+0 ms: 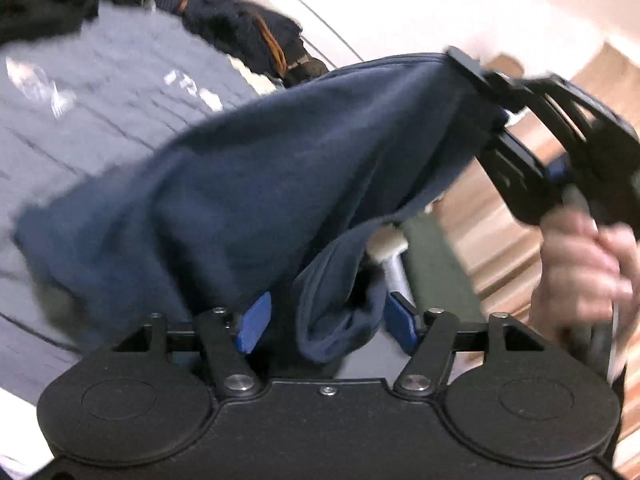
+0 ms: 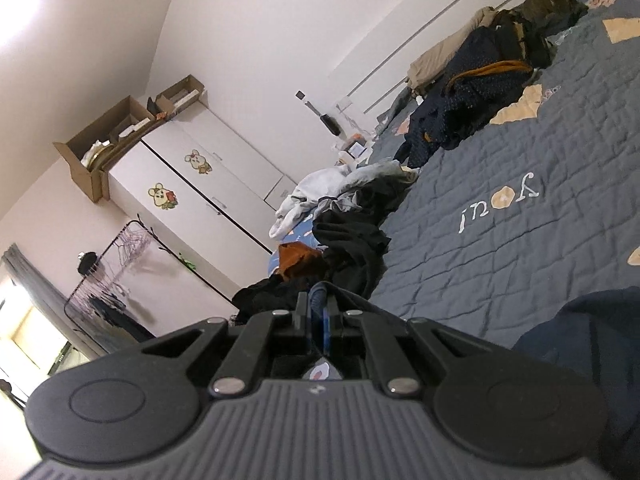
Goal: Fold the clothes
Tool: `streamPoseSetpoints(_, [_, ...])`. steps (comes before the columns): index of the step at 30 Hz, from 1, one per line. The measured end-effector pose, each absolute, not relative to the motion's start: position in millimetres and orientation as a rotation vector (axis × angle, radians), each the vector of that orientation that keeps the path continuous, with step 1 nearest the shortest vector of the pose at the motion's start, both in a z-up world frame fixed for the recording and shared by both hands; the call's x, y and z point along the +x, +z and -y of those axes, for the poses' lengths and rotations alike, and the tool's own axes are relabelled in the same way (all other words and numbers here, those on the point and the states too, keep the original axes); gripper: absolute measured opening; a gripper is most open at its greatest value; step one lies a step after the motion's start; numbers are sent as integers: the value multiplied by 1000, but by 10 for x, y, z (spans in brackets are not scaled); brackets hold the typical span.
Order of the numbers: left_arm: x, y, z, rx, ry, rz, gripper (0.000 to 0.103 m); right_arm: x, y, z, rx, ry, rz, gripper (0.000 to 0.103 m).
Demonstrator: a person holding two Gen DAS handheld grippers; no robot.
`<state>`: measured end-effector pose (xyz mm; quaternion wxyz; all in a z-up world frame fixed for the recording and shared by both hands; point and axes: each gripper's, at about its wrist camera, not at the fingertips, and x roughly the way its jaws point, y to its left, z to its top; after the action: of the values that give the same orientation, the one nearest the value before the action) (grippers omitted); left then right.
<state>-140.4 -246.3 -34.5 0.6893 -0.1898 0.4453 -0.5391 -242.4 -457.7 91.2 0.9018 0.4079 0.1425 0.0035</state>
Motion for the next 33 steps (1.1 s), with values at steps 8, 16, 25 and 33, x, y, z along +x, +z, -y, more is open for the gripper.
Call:
streamPoseSetpoints(8, [-1612,-512,2817,-295,-1247,-1007,16,-2599,1025,4565,850,-48,-284,5])
streamPoseSetpoints(16, [-1417,-41,2435,-98,-1180,-798,8,-2850,1179,4724,898,-122,-193,5])
streamPoseSetpoints(25, [-1131,1432,2203,212,-1079,-381,7,-3008,1804,4600,860,-70,-31,5])
streamPoseSetpoints(33, [-1457,2711,2234,343,-1000,-52,7,-3204,2667,4349,776,1,138,4])
